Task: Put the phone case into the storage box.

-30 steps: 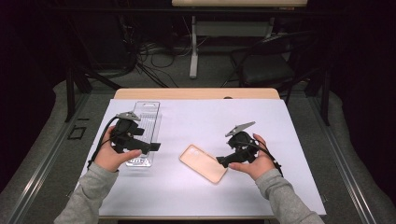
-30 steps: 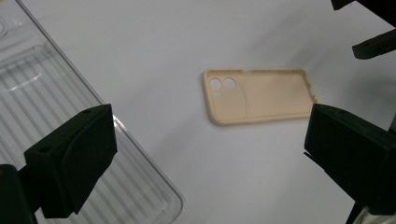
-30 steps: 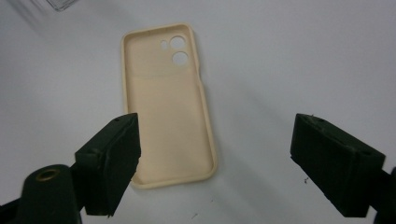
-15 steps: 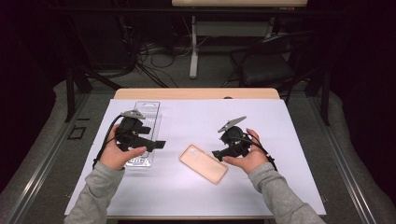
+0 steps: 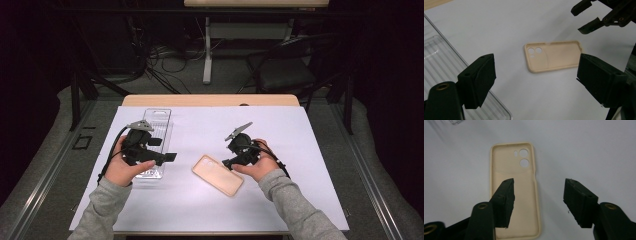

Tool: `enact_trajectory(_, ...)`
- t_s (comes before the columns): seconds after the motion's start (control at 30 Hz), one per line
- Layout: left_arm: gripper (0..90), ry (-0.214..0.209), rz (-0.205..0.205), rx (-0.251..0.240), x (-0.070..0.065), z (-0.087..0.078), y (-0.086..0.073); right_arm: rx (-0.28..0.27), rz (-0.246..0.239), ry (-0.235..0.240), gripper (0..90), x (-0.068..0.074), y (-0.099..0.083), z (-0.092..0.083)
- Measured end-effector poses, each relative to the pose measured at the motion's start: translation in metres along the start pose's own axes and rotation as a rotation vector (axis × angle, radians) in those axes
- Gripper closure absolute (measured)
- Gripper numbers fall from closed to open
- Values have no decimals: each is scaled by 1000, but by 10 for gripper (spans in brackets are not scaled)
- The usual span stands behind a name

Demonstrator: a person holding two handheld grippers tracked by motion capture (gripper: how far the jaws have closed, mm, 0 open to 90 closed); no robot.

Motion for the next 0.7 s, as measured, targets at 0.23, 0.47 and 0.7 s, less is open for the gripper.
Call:
enact_trajectory(0.23,153,1,5,0,-2,-2,-2,84,25,-6,443,-2,4,9)
enact_trajectory(0.47,154,-1,4,5,-2,-2,-3,97,25,8,489,-2,10,15)
enact_trajectory(0.7,154,2,-6,9,0,-1,-5,115,31,16,491,-2,15,19)
Point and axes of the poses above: each handheld gripper's, and its own axes: z roughly forward along the jaws, y roughly out of its top, x roughly to its left, the point moved 1 cm from there along z, roughly forward along the jaws, and after that the axes turned 6 degrees about y, right-handed, at the moved point
